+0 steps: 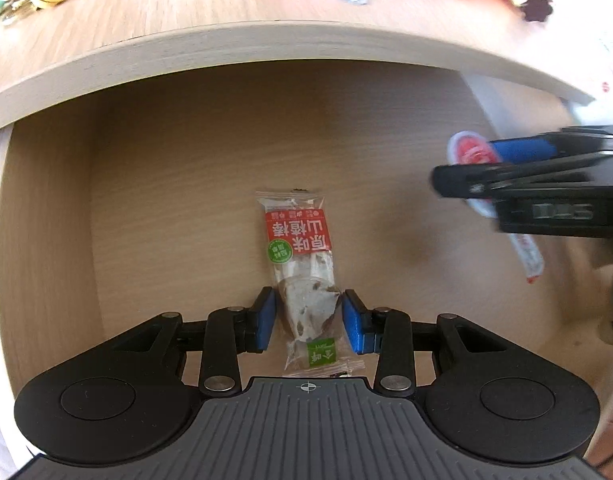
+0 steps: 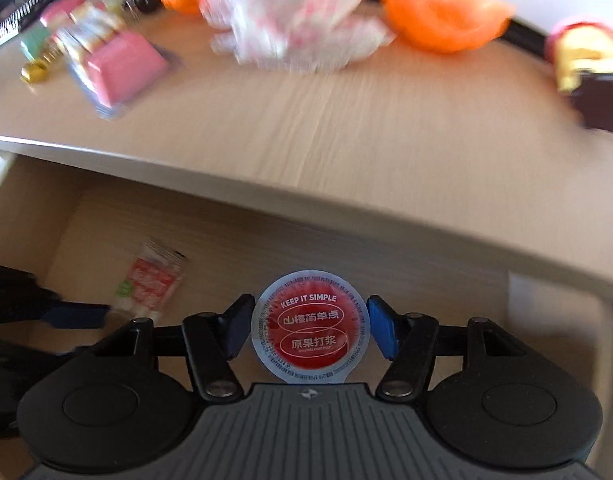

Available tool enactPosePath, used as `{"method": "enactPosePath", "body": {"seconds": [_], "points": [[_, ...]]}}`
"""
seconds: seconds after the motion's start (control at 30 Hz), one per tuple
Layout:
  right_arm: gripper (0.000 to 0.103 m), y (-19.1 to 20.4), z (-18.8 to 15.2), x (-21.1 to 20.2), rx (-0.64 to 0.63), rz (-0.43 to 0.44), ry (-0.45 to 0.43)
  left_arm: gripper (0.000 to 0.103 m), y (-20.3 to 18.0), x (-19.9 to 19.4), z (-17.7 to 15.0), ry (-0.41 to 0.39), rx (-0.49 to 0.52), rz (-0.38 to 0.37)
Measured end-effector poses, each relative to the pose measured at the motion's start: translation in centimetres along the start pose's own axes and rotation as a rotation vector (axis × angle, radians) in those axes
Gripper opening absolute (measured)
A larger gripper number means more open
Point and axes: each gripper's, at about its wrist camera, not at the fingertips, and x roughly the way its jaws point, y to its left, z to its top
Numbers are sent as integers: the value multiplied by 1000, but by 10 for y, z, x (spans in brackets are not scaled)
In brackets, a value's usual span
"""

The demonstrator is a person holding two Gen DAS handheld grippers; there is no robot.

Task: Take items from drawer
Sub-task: 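Lift the candy packet and lollipop card up toward the desk top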

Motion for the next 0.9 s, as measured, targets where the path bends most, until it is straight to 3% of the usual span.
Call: {"method": "enactPosePath", "body": {"seconds": [0.07,0.23,0.33,0.47,0.53,0.67,0.87,0.9], "points": [[62,0,-7,-28,17,-18,-38,40,-6,-15,-3,-27,33,-32],[62,-4,-15,-117,60,-51,-216,40,-31,-83,-10,-80,135,-211],[62,-21,5,-172,66,-88,-385,40,-41,-140,6,-208,169,-289],[62,-32,32,-227,99,-110,-544,40,-35,-194,60,-466,172,-209],[62,-37,47,-234,119,-110,-589,40,-34,-197,87,-524,155,-152],[62,-42,66,-217,136,-124,-595,40,-23,-160,132,-506,107,-76],[62,-51,75,-140,171,-106,-432,41,12,-95,165,-337,22,-52],[62,-52,74,-128,182,-91,-407,35,14,-86,165,-320,23,-49]]}}
